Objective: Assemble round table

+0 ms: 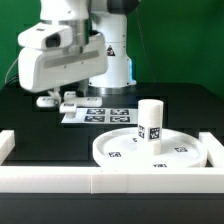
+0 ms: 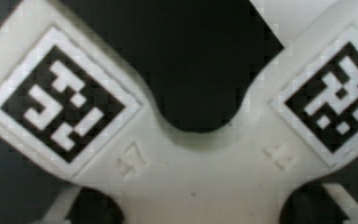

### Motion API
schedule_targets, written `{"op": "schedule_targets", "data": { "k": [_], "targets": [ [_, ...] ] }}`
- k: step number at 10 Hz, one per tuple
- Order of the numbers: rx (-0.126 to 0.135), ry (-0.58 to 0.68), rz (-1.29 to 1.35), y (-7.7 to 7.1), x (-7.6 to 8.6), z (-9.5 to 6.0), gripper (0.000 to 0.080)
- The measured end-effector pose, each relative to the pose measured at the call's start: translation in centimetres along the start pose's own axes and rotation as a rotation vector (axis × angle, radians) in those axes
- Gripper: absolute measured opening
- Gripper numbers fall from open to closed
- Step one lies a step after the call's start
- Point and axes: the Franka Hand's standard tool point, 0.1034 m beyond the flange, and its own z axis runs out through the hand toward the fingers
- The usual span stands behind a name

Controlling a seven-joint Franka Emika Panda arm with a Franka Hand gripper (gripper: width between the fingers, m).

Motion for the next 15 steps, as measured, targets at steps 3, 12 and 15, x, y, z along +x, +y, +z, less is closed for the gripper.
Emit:
{"op": "schedule_targets", "data": {
  "k": [3,12,15],
  "targets": [
    [-0.01,0.029,0.158,-3.2,4.0,-3.9,0.0439],
    [-0.032,0.076,0.283,-5.6,11.9,-5.4,0.0439],
    [-0.033,0.093,0.248,-4.8,15.6,-7.1,0.0439]
  ]
}}
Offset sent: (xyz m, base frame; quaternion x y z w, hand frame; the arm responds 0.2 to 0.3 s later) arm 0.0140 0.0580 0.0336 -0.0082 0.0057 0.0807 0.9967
